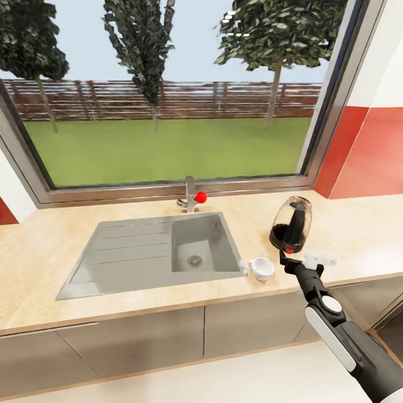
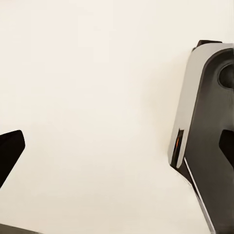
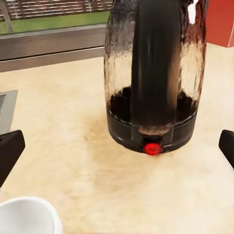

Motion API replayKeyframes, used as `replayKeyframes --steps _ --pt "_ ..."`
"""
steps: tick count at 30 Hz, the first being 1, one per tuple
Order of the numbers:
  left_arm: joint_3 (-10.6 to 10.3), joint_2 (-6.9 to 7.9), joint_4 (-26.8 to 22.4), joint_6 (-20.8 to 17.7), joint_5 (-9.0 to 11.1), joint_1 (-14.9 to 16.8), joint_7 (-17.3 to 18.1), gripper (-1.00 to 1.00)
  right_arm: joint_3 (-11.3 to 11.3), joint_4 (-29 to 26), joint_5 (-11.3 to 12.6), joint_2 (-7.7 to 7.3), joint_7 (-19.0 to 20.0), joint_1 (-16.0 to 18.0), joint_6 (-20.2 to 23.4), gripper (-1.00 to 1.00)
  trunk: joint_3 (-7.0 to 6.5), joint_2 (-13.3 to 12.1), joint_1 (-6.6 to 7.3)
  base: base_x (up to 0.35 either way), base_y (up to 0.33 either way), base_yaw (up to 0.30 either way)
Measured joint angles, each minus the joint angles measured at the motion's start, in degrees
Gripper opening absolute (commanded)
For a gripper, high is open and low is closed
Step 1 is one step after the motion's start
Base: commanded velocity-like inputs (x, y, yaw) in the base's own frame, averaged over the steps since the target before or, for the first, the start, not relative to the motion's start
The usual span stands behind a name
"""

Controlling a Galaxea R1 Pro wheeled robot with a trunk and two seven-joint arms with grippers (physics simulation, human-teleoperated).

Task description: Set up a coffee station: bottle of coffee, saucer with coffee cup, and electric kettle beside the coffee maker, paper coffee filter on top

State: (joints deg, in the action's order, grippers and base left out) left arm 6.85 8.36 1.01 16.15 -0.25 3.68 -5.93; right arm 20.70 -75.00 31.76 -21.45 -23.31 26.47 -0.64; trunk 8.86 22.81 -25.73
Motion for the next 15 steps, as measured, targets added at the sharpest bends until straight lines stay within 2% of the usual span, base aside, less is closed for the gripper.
replayKeyframes --steps 6,15 --pt "0.0 -0.09 0.6 -0.1 0.0 0.0 0.0 1.00 0.0 0.0 0.0 0.00 0.0 0.0 0.0 1.00 0.00 0.0 -0.01 0.180 -0.168 0.000" --pt "0.0 -0.08 0.8 -0.1 0.0 -0.2 0.0 1.00 0.0 0.0 0.0 0.00 0.0 0.0 0.0 1.00 0.00 0.0 -0.01 0.035 -0.014 0.000"
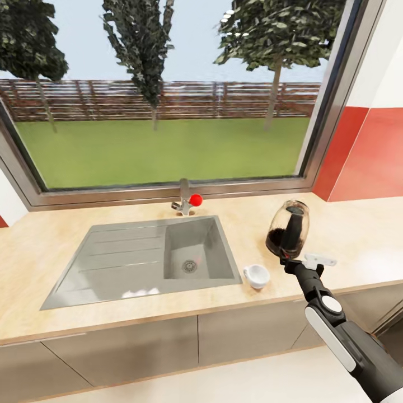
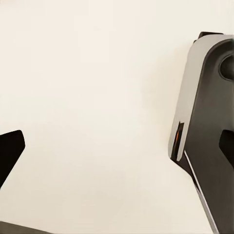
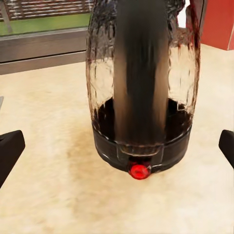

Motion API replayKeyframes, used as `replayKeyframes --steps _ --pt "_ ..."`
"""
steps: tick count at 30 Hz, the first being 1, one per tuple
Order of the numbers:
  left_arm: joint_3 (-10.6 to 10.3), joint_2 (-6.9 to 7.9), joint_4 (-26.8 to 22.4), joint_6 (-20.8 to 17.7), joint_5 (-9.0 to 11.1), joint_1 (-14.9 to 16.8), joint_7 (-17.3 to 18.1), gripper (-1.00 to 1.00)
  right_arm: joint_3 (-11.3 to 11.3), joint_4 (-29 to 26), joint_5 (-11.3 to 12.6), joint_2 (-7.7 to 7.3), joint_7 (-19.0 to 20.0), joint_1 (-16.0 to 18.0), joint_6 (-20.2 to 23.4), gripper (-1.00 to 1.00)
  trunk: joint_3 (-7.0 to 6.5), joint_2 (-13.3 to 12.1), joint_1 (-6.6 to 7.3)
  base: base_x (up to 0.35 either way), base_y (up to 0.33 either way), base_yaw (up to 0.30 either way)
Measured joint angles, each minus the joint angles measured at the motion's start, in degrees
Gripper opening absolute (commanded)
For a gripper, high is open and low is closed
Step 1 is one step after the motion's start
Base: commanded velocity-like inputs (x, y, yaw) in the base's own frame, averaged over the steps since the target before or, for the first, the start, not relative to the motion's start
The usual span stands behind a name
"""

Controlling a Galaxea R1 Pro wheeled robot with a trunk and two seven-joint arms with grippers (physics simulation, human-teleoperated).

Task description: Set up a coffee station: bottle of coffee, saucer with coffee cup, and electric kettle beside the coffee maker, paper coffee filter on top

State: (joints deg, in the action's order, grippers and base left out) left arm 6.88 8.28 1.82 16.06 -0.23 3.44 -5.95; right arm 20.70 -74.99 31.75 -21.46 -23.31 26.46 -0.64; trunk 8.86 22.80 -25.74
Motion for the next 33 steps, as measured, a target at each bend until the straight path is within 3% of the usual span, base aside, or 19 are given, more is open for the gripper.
replayKeyframes --steps 6,33 --pt "0.0 0.00 0.3 -0.1 0.0 0.0 0.0 1.00 0.0 0.0 0.0 0.08 0.0 0.0 0.0 1.00 0.00 0.0 0.02 0.252 0.000 0.000" --pt "0.0 -0.03 0.4 -0.2 0.0 0.0 0.0 1.00 -0.1 0.0 0.0 0.00 -0.1 0.0 0.1 1.00 0.00 0.0 -0.01 0.063 -0.017 0.000"
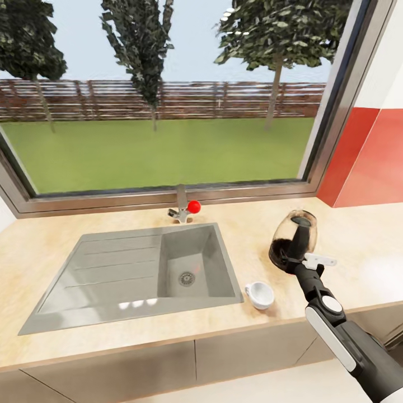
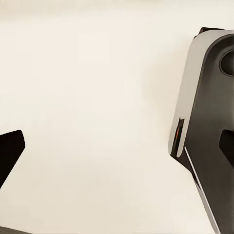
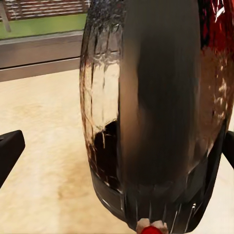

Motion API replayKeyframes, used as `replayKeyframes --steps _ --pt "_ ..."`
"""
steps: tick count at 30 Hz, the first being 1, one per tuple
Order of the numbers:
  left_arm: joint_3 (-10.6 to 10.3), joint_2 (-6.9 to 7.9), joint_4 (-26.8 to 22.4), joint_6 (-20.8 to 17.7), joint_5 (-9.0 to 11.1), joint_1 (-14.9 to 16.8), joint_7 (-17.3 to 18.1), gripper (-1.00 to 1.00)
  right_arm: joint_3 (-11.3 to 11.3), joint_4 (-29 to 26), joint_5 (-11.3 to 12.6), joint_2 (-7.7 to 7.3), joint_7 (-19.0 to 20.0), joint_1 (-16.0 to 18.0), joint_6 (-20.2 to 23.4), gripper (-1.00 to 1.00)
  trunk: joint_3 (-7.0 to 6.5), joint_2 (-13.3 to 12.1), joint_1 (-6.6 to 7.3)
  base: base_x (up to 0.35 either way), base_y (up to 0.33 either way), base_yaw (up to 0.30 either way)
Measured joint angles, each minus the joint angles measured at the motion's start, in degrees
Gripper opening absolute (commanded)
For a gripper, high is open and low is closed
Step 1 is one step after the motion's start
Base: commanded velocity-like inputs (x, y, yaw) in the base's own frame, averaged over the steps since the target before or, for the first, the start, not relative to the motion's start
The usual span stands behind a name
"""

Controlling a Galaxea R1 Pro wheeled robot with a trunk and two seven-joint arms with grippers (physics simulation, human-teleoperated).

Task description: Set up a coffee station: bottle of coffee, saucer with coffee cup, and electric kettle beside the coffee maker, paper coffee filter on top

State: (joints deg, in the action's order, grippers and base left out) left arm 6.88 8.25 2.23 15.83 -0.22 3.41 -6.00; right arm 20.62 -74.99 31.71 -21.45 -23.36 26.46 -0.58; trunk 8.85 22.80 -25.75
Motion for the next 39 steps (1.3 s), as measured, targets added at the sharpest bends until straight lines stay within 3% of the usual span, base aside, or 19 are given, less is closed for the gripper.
replayKeyframes --steps 22,23,39 --pt "0.0 -0.76 0.0 0.1 0.0 0.0 0.1 1.00 0.0 -0.1 0.0 0.00 0.0 0.0 0.0 1.00 0.00 0.0 0.00 0.015 0.000 0.000" --pt "0.0 -0.77 0.0 0.1 0.0 0.0 0.1 1.00 0.0 -0.1 0.0 0.00 0.0 0.0 0.0 -1.00 0.00 0.0 0.00 0.000 0.000 0.000" --pt "0.0 -0.79 0.0 0.1 0.0 -0.1 0.1 1.00 0.0 0.0 0.1 0.00 0.0 0.0 0.0 -1.00 0.00 0.0 0.00 0.000 0.000 0.000"
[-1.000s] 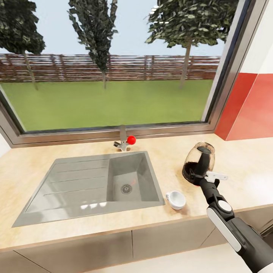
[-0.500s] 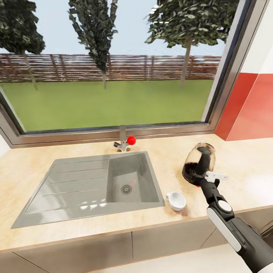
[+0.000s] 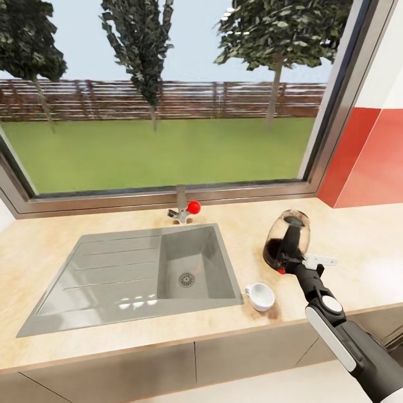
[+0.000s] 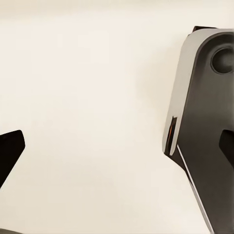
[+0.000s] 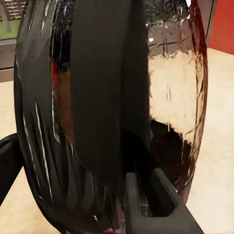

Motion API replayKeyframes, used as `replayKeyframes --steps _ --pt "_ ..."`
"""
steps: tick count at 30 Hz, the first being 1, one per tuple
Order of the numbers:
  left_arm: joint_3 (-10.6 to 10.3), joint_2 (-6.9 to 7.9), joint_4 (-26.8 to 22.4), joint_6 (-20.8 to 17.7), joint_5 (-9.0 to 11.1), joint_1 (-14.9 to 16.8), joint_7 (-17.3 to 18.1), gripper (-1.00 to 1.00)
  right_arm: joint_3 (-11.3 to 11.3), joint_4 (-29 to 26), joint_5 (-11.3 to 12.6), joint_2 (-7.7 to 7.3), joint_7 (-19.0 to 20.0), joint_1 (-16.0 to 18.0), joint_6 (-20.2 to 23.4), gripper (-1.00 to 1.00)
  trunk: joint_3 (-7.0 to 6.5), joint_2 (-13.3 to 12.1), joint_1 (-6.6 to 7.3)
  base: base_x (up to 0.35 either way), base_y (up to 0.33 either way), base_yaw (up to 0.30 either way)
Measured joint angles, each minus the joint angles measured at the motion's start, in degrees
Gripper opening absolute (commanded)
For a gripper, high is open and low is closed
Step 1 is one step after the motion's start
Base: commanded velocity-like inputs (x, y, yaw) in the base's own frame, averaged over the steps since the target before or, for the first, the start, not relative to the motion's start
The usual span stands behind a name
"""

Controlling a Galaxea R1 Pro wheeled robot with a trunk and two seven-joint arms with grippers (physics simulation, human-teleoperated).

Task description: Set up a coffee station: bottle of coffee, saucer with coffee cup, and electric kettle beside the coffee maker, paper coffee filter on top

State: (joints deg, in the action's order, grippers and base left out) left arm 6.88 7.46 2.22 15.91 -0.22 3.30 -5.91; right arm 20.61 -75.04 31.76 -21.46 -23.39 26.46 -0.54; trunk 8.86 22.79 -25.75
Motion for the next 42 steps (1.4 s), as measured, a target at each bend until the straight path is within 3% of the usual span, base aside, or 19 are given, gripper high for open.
replayKeyframes --steps 18,21,26,28,32,37,42 --pt "-0.1 0.40 0.0 -0.2 -0.1 -0.1 0.3 1.00 0.0 0.0 -0.1 0.07 0.1 0.0 0.0 -1.00 0.00 0.0 0.00 0.000 0.000 0.000" --pt "-0.3 0.61 0.0 -3.7 -0.2 -0.8 0.3 1.00 -0.3 -0.7 0.1 0.14 0.2 0.0 0.1 -1.00 0.00 0.0 0.00 0.000 0.000 0.000" --pt "-0.6 0.72 -0.1 -5.8 -0.3 -1.9 0.3 1.00 -2.1 -10.0 0.2 0.03 0.3 0.2 2.8 -1.00 0.00 0.0 0.01 0.000 0.000 0.000" --pt "-0.7 0.71 -0.1 -5.9 -0.3 -2.0 0.3 1.00 -2.2 -11.5 0.6 0.00 0.4 0.2 6.0 -1.00 0.00 0.0 0.00 0.000 0.000 0.000" --pt "-0.7 0.81 -0.1 -6.0 -0.3 -2.0 0.2 1.00 -2.3 -12.6 0.5 -0.01 0.7 0.3 7.3 -1.00 0.00 0.0 0.00 0.000 0.000 0.000" --pt "-0.7 0.52 -0.1 -6.0 -0.3 -2.1 0.2 1.00 -2.1 -12.8 -1.4 -0.05 8.1 0.3 7.5 -1.00 0.00 0.0 -0.02 -0.091 0.000 0.000" --pt "-0.6 0.19 -0.2 -6.0 -0.3 -2.0 0.0 1.00 -2.0 -13.3 -2.4 0.24 9.8 0.3 7.3 -1.00 0.00 0.0 -0.03 -0.325 0.000 0.000"
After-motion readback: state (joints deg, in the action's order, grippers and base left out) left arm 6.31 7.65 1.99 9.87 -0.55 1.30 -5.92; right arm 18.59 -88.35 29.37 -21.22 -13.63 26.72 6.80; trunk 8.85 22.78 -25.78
